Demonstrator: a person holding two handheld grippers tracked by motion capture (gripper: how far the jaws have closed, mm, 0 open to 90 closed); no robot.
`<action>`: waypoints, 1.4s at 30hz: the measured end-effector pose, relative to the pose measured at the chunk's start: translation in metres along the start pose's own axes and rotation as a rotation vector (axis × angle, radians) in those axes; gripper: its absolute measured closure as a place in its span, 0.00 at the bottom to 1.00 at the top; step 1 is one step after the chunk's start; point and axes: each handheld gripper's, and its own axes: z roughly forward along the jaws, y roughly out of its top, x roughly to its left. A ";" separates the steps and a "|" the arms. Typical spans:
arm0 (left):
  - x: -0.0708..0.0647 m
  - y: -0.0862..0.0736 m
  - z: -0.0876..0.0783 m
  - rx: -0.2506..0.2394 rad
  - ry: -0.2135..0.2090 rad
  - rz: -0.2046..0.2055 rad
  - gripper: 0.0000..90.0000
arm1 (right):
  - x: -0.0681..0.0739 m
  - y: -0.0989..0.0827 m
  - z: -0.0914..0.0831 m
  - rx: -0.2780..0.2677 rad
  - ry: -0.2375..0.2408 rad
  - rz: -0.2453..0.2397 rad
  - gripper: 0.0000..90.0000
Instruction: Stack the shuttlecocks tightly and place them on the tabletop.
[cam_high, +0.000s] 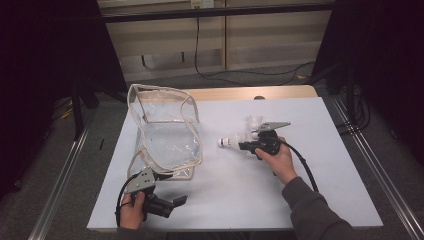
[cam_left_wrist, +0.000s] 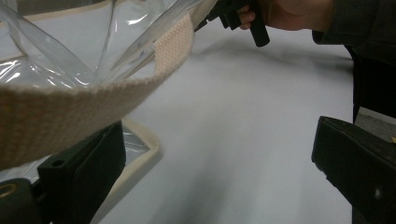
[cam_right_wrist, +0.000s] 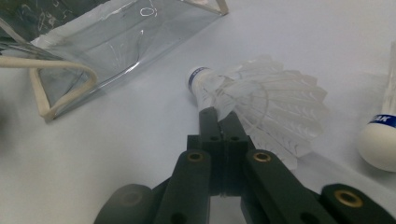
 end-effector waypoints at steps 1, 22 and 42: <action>0.000 0.000 0.000 0.000 0.000 0.000 0.03 | 0.000 0.000 0.000 -0.003 0.000 -0.001 1.00; 0.000 0.000 0.000 0.000 -0.001 -0.002 0.03 | -0.002 -0.002 0.002 0.002 -0.031 0.010 0.96; 0.000 0.000 0.000 0.001 -0.001 -0.002 0.03 | -0.002 -0.001 0.000 -0.007 -0.069 -0.004 0.83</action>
